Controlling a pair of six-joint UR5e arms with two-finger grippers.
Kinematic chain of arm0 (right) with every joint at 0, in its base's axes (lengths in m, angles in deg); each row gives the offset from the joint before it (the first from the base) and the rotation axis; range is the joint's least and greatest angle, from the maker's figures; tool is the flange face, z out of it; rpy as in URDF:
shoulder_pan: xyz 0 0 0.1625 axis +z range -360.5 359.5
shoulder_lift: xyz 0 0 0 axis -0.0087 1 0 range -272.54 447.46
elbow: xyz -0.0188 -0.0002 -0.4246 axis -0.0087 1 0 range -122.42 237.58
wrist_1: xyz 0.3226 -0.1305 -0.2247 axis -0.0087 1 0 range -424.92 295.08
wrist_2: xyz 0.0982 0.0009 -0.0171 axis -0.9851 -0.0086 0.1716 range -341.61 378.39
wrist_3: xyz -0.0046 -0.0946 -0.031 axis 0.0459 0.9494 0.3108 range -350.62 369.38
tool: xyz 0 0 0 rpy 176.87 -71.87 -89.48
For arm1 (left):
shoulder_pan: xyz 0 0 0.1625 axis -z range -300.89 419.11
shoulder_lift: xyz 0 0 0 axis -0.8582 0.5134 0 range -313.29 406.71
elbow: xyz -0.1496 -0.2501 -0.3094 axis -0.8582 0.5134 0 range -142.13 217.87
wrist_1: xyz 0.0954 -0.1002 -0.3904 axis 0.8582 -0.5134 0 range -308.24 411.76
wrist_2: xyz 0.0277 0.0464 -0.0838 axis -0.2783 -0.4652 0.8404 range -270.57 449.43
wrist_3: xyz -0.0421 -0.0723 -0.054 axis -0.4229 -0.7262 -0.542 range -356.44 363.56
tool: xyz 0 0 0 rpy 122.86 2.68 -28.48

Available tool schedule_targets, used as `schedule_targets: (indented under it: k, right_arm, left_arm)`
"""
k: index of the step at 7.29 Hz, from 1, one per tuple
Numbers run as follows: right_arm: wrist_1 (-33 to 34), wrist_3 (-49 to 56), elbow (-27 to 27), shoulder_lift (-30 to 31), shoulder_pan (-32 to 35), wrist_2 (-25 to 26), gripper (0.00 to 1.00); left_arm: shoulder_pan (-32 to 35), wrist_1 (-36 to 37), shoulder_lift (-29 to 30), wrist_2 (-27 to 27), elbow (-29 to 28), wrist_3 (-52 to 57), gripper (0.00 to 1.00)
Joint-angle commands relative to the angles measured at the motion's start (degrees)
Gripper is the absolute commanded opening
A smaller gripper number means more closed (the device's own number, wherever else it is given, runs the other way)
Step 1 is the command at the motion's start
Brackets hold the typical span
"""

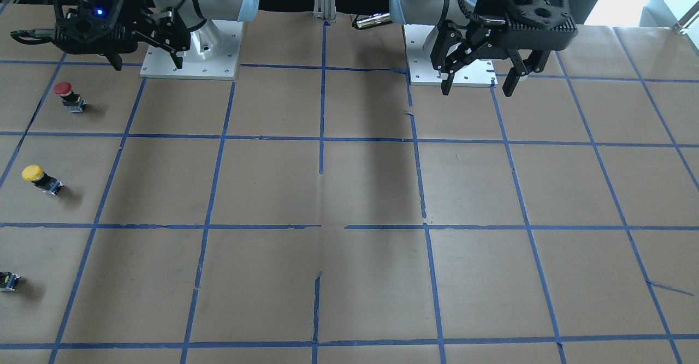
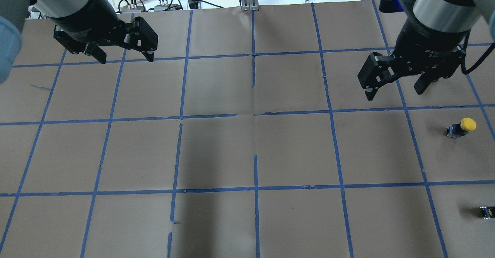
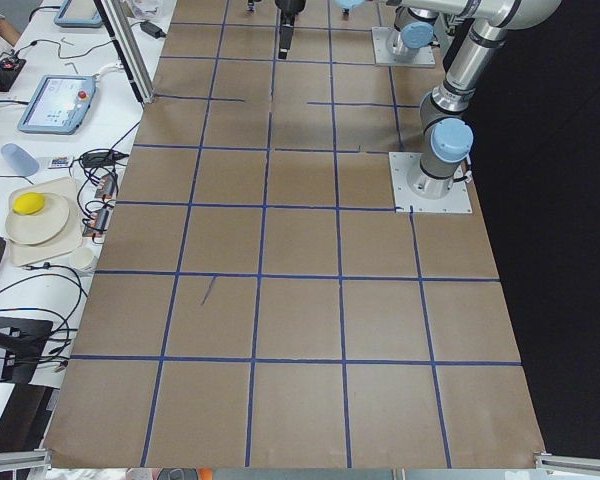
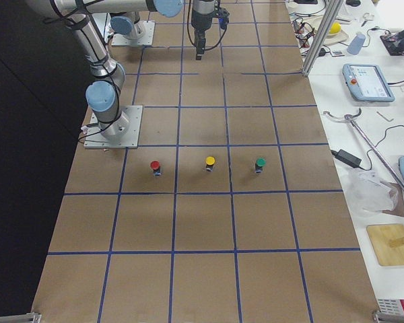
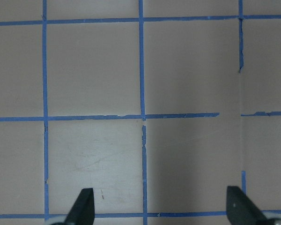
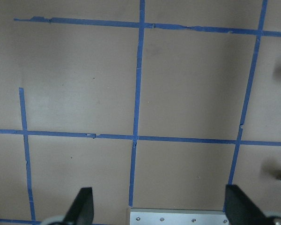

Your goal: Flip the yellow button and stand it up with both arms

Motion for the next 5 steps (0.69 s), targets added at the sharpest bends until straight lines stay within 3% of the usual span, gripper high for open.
schedule_targets:
  k: [1,5]
  right_arm:
    - [0.0,-0.5,-0.7,1.1,0.0,0.1,1.0]
    - [0.3,-0.5,-0.8,1.0,0.0,-0.2,1.0]
  left_arm:
    - [0.0,0.0,0.0,0.0,0.0,0.0,1.0]
    - [0.0,0.0,0.0,-0.1,0.0,0.0,1.0]
